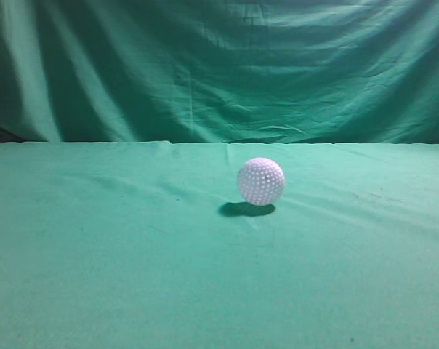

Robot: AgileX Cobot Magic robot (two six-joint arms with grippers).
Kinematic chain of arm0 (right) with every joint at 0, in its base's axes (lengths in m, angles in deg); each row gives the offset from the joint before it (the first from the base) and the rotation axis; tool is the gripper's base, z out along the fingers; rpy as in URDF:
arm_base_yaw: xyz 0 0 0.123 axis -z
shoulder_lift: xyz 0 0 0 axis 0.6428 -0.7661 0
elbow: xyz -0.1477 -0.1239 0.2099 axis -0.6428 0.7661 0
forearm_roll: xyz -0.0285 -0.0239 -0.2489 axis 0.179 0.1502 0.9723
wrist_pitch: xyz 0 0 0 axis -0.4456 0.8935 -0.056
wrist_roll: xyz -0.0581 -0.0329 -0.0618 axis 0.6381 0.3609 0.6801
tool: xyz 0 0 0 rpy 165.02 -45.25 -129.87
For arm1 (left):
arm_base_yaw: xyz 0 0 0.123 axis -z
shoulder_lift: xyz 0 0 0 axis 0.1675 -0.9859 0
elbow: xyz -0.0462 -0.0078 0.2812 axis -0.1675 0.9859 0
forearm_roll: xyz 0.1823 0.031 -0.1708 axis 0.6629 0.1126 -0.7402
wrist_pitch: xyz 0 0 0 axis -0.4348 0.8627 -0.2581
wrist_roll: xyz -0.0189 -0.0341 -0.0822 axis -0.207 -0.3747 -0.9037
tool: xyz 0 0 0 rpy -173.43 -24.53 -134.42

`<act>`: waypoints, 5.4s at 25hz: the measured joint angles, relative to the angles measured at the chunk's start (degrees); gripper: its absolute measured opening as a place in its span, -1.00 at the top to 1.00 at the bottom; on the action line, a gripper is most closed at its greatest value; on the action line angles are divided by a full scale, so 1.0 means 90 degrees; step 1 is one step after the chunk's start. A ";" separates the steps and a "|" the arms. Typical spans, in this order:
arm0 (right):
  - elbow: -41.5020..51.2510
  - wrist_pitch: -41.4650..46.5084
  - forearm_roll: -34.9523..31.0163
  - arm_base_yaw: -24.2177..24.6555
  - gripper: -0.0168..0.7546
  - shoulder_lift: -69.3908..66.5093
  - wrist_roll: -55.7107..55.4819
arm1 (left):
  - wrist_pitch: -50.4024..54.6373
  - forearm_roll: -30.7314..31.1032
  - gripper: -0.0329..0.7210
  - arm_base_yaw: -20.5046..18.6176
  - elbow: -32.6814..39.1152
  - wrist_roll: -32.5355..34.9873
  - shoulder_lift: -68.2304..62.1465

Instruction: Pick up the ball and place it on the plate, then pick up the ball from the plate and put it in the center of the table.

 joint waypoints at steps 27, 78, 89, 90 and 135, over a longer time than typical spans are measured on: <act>-0.3669 0.0715 -0.0859 -0.2578 -0.68 -0.7191 0.1087 | 0.0254 0.0425 0.91 0.0000 0.0165 0.0000 0.0163; -0.8930 0.1061 -0.0621 -0.3072 -0.02 -1.1159 0.1076 | 0.0302 0.0441 0.91 0.0000 0.0165 -0.0011 0.0163; -1.0047 0.2691 -0.0488 -0.3072 -0.09 -1.0577 0.0852 | 0.0302 0.0441 0.91 0.0000 0.0165 -0.0011 0.0163; -1.0195 0.2985 -0.0383 -0.3072 0.06 -1.0437 0.0798 | 0.0302 0.0441 0.91 0.0000 0.0165 -0.0011 0.0163; -0.2277 0.1033 0.0191 -0.3072 0.96 -0.0330 -0.1728 | 0.0302 0.0441 0.91 0.0000 0.0165 -0.0011 0.0163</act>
